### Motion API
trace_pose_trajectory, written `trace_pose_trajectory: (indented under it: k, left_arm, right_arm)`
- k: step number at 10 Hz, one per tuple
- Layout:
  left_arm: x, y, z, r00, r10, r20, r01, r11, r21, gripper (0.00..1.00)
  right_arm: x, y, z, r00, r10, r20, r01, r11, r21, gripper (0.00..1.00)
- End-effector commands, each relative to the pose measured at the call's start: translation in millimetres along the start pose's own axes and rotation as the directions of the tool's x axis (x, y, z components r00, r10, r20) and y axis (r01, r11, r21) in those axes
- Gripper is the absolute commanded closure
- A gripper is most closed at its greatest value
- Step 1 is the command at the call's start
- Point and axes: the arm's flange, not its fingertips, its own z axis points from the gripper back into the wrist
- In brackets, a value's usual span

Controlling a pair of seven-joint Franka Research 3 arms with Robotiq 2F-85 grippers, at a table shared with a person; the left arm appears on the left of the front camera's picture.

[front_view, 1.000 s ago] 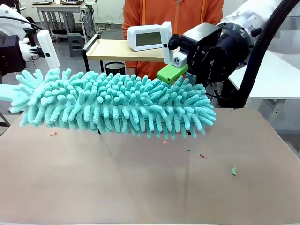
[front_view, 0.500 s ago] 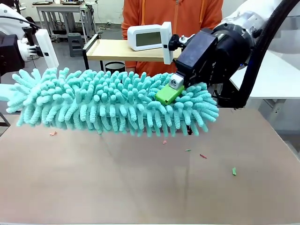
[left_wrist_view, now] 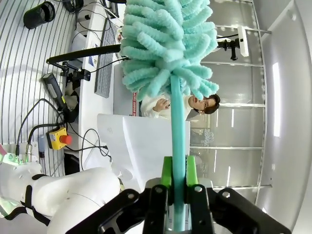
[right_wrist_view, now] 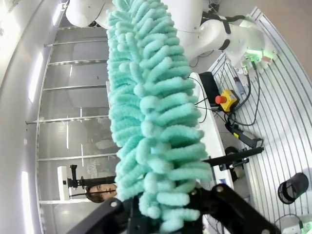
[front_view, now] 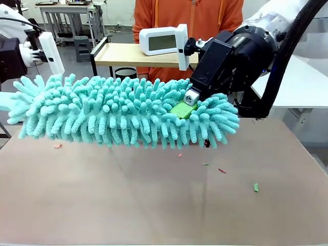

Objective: Clean the shelf.
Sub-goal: Hand the Duster back to the human.

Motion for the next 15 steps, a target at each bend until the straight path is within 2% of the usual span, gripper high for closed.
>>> trace_pose_trajectory:
  k: [1,2,3,4,6,7,8,9,10,11,12,14,15]
  left_arm:
    - [0.6,-3.9,-4.4,1.000,-0.001,0.009,0.001,1.000,-0.008,0.88]
    - [-0.9,-6.3,-4.7,1.000,0.000,0.017,0.000,1.000,0.004,0.33]
    - [-5.2,-11.7,-4.7,0.999,-0.020,0.046,0.019,1.000,0.022,0.31]
    - [-9.7,-18.5,-1.8,0.991,-0.045,0.122,0.039,0.998,0.053,0.00]
    - [-25.2,-29.7,7.7,0.956,-0.098,0.275,0.076,0.993,0.090,0.00]
    - [-37.3,-30.8,18.7,0.922,-0.099,0.375,0.059,0.991,0.117,0.06]
    - [-54.0,-27.9,35.2,0.837,-0.086,0.541,-0.010,0.985,0.172,0.00]
    - [-75.8,-27.0,50.2,0.746,-0.089,0.660,-0.023,0.987,0.159,0.00]
    - [-101.6,-29.8,67.1,0.614,-0.124,0.780,-0.035,0.982,0.183,0.00]
    - [-133.3,-34.4,80.9,0.420,-0.163,0.893,-0.078,0.974,0.215,0.00]
    - [-157.6,-36.5,92.0,0.252,-0.199,0.947,-0.117,0.965,0.234,0.00]
    - [-208.6,-38.0,102.2,-0.069,-0.248,0.966,-0.091,0.966,0.241,0.00]
    - [-225.4,-34.0,103.6,-0.135,-0.233,0.963,-0.092,0.971,0.222,0.00]
  right_arm:
    - [2.4,0.8,0.7,0.999,0.024,-0.030,-0.024,1.000,-0.006,1.00]
    - [2.1,0.7,0.9,0.999,0.024,-0.033,-0.025,1.000,-0.007,1.00]
    - [0.9,0.8,2.1,0.999,0.028,-0.031,-0.028,1.000,-0.005,1.00]
    - [-1.4,1.7,5.6,0.999,0.033,-0.022,-0.033,0.999,-0.002,1.00]
    - [-6.0,3.8,13.7,0.999,0.043,0.007,-0.043,0.999,-0.006,1.00]
    - [-8.4,5.2,18.1,0.999,0.050,0.016,-0.050,0.999,-0.004,1.00]
    - [-13.0,6.8,22.8,0.998,0.053,0.022,-0.053,0.999,0.000,1.00]
    - [-21.3,9.6,31.4,0.998,0.056,0.037,-0.056,0.998,-0.003,1.00]
    - [-29.4,13.2,43.0,0.996,0.075,0.052,-0.076,0.997,0.002,1.00]
    - [-44.1,20.6,57.4,0.993,0.081,0.086,-0.081,0.997,-0.006,1.00]
    - [-58.2,29.0,73.3,0.984,0.102,0.144,-0.100,0.995,-0.024,1.00]
    - [-99.2,47.9,113.6,0.940,0.130,0.314,-0.106,0.990,-0.094,1.00]
    - [-120.2,57.1,134.9,0.877,0.159,0.453,-0.113,0.985,-0.128,1.00]
